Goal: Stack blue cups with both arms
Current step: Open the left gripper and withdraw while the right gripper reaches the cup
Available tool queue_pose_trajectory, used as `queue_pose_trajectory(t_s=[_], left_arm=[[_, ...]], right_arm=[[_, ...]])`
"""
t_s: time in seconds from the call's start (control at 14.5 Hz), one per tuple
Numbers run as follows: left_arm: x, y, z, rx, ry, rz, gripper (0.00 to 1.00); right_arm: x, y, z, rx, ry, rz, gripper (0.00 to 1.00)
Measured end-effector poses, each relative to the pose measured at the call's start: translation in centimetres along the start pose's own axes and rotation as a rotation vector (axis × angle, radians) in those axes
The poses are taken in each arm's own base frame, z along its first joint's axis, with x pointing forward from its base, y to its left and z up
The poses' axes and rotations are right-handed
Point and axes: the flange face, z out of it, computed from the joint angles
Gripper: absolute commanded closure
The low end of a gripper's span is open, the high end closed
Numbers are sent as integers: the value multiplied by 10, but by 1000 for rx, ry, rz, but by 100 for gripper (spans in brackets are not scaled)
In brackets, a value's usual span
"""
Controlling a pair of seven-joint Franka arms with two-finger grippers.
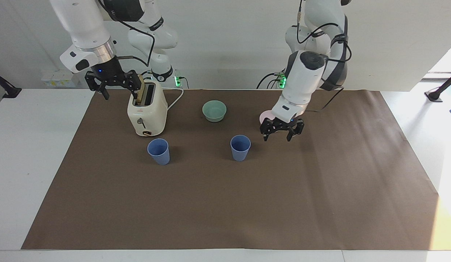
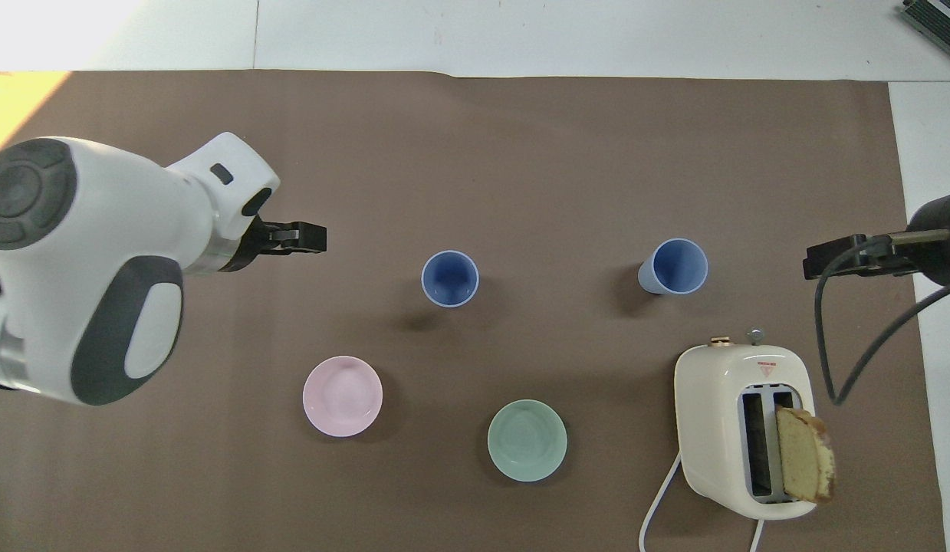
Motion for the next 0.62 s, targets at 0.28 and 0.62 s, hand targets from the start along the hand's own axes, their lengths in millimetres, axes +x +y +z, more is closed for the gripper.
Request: queue_pose_trajectory(t_s=[0.28, 0.62], left_arm=[[4, -69, -62, 27, -12, 67, 0], [6, -136, -119, 46, -20, 114, 0]], right_arm=[[12, -5, 58, 26, 28, -1, 0], [48, -7, 159, 46, 43, 6, 0]])
